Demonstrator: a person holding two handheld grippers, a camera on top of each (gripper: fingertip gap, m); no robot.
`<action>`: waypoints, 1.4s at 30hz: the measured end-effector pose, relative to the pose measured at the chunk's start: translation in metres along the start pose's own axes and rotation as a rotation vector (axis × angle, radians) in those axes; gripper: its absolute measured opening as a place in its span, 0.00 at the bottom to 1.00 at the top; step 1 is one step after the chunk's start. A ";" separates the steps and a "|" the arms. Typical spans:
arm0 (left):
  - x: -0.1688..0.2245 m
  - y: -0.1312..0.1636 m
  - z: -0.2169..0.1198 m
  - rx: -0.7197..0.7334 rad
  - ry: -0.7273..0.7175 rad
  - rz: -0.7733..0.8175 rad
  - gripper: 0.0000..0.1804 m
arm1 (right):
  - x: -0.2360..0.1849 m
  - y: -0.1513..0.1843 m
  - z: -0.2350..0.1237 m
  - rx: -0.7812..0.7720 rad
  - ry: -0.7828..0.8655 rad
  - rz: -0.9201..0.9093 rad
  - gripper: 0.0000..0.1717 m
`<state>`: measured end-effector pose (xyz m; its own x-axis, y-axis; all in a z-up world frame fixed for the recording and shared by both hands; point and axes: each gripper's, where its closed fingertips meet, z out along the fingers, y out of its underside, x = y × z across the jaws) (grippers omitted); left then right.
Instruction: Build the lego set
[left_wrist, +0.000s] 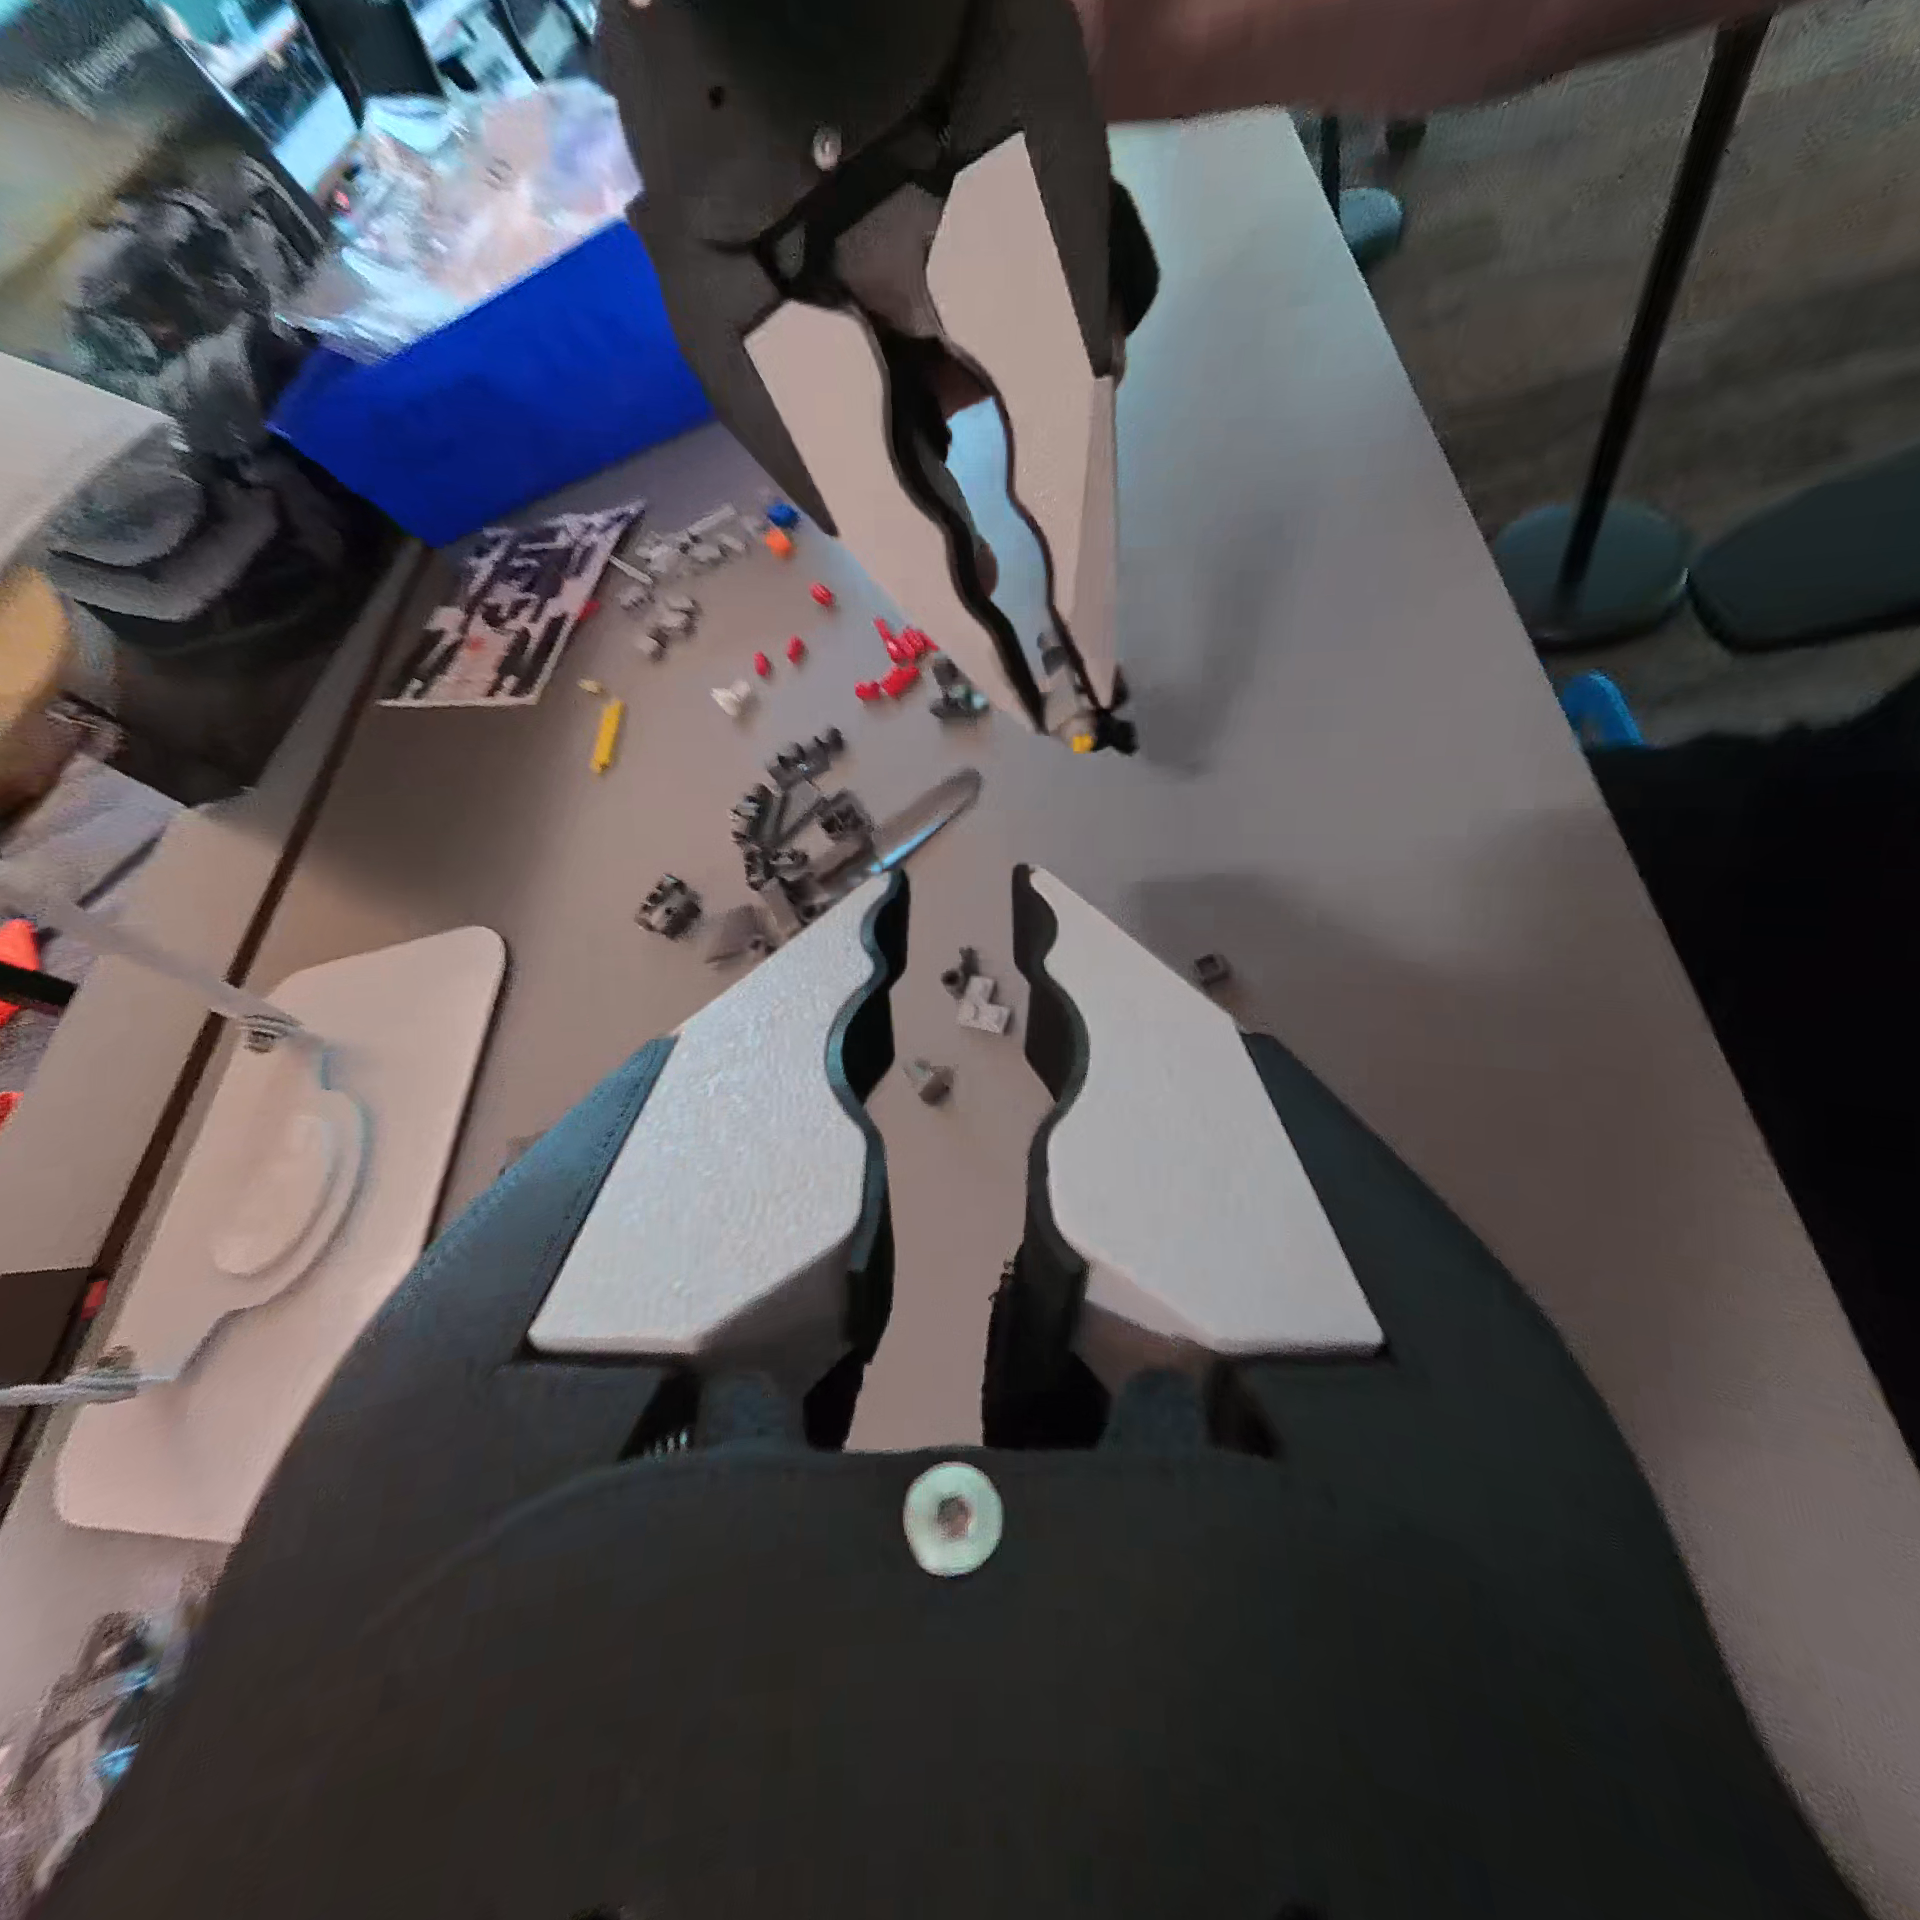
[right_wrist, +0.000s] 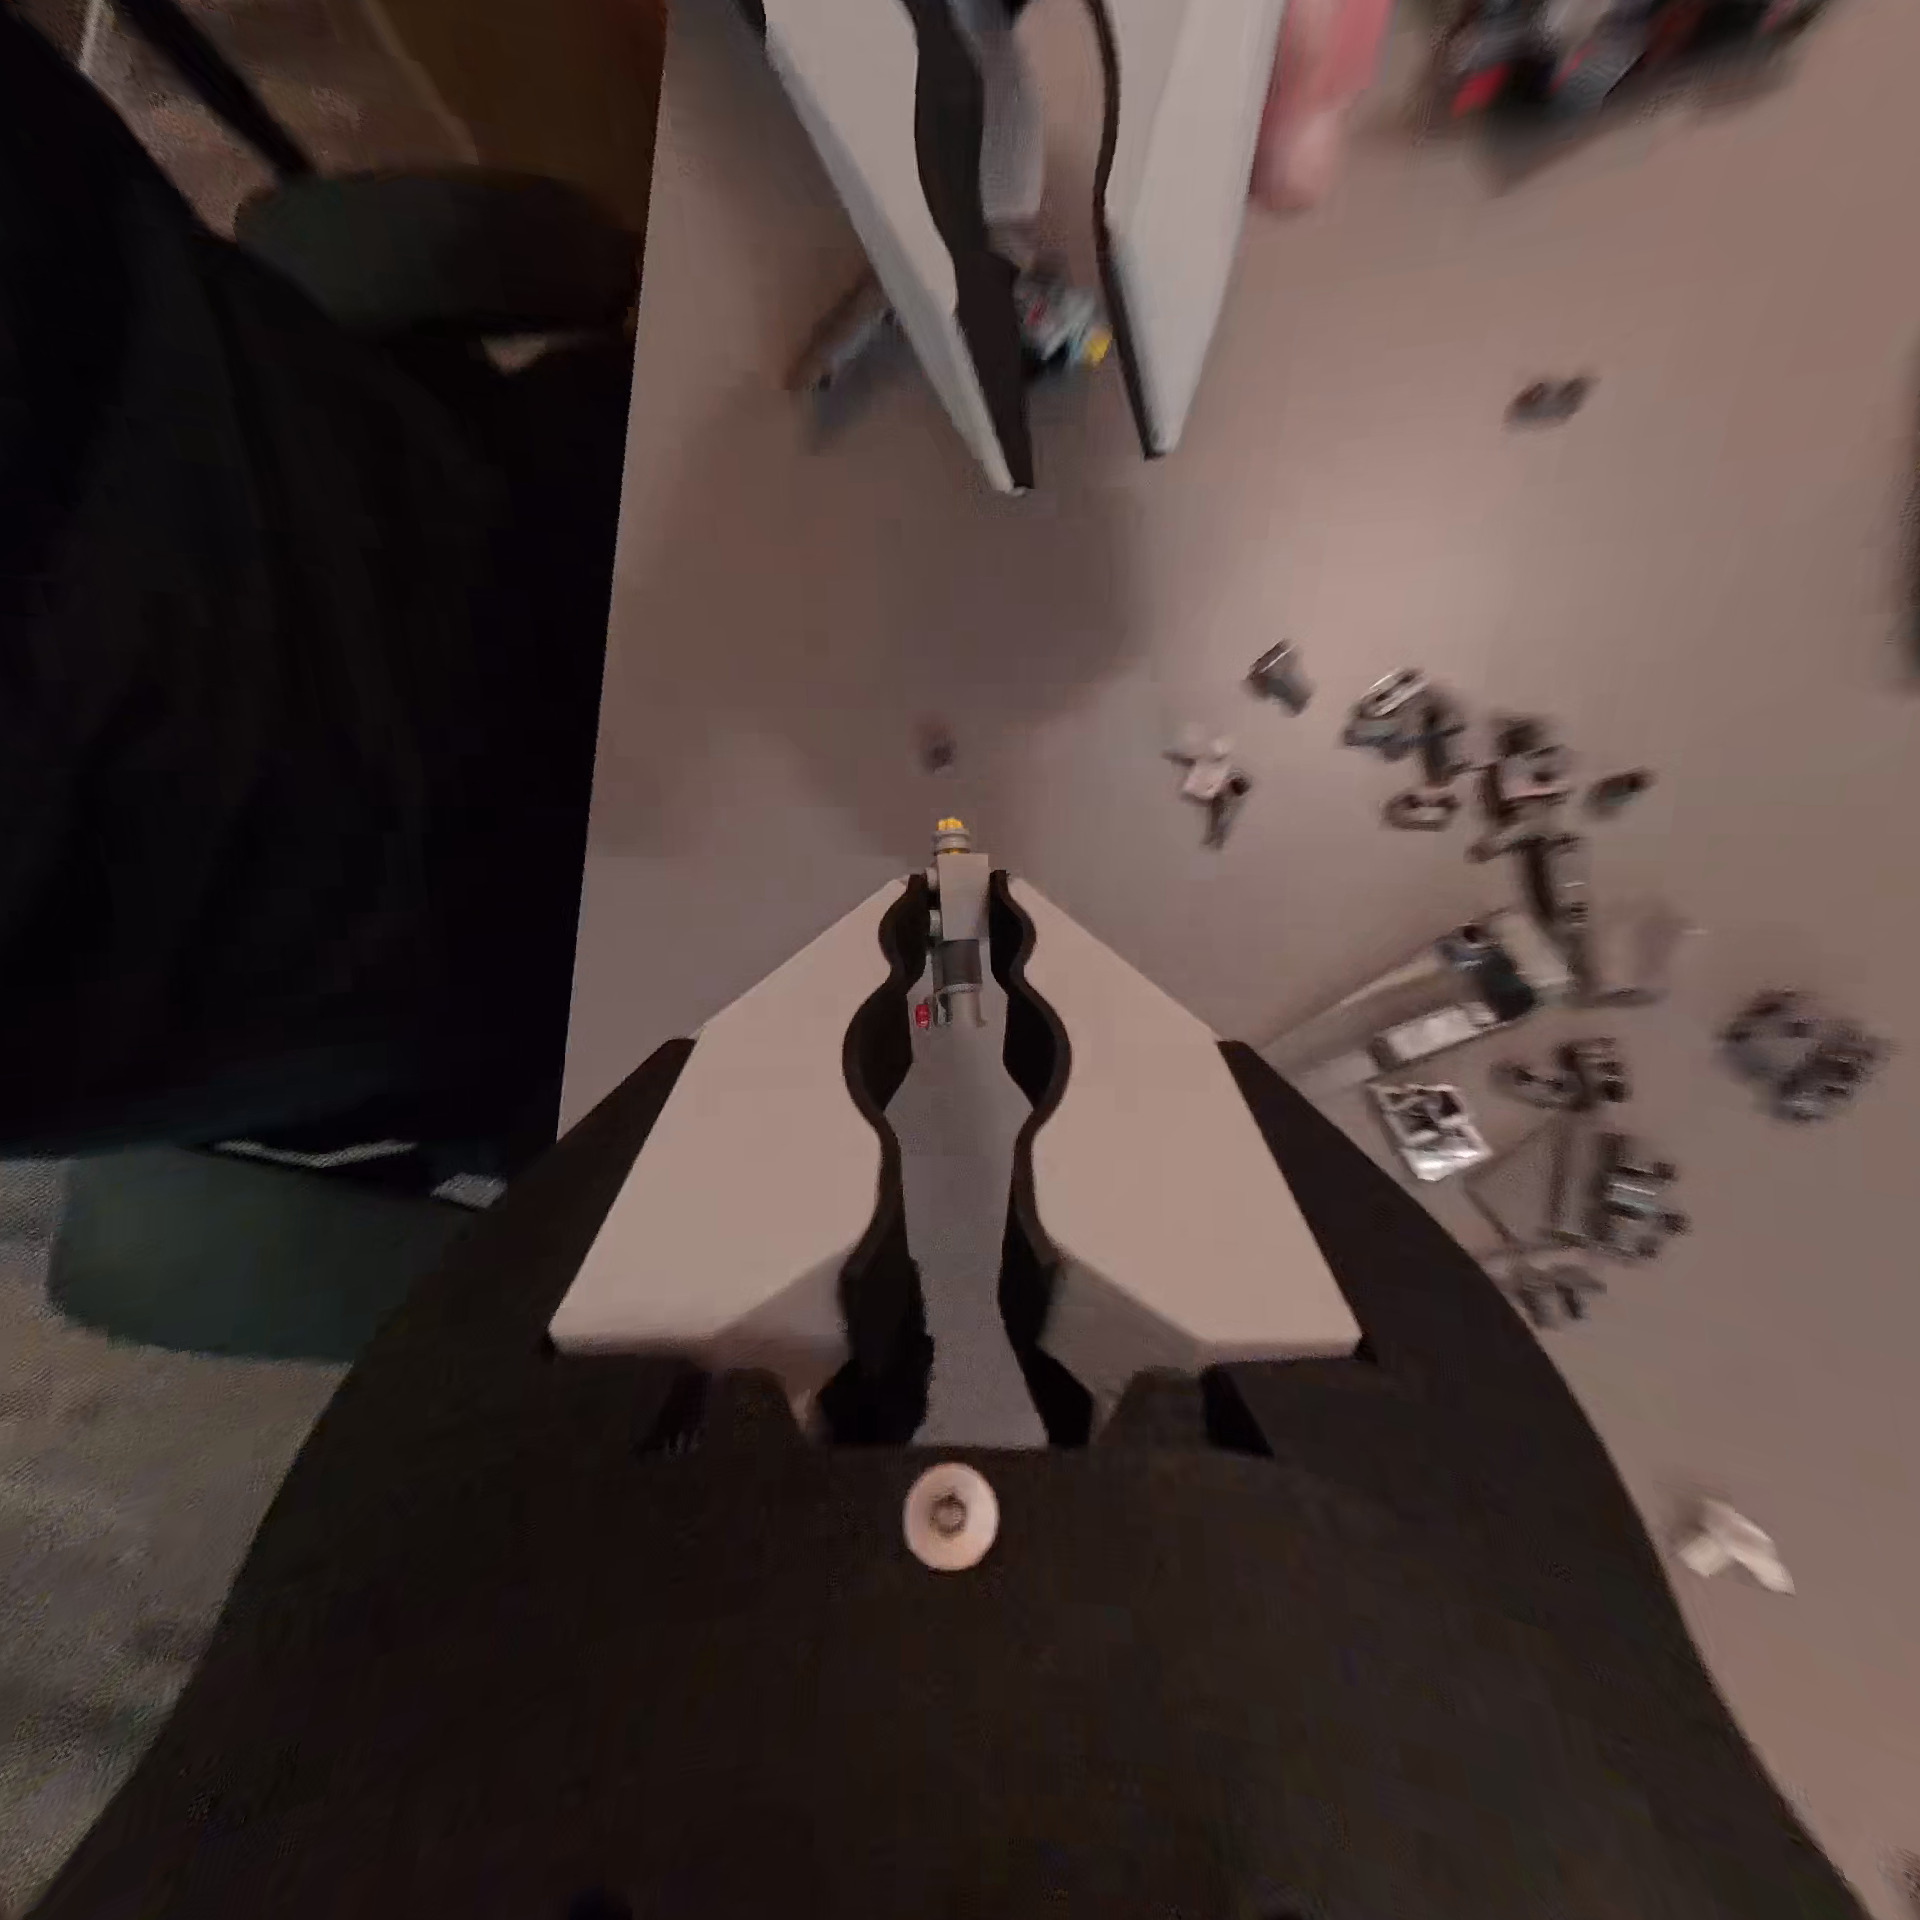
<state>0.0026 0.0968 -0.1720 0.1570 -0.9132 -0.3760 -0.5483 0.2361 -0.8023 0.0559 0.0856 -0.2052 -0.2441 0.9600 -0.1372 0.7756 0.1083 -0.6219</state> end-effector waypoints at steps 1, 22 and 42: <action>0.005 0.005 0.004 -0.011 0.016 0.001 0.09 | -0.002 0.008 0.009 -0.032 -0.031 0.015 0.05; 0.036 0.035 0.034 -0.142 0.129 0.048 0.08 | 0.024 0.019 0.006 0.018 0.025 0.057 0.18; 0.050 0.047 0.041 -0.294 0.096 0.184 0.09 | -0.026 0.037 -0.001 0.128 0.454 -0.027 0.14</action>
<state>0.0179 0.0760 -0.2478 -0.0364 -0.8946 -0.4455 -0.7755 0.3064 -0.5519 0.0916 0.0649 -0.2244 0.0381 0.9761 0.2139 0.6878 0.1296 -0.7142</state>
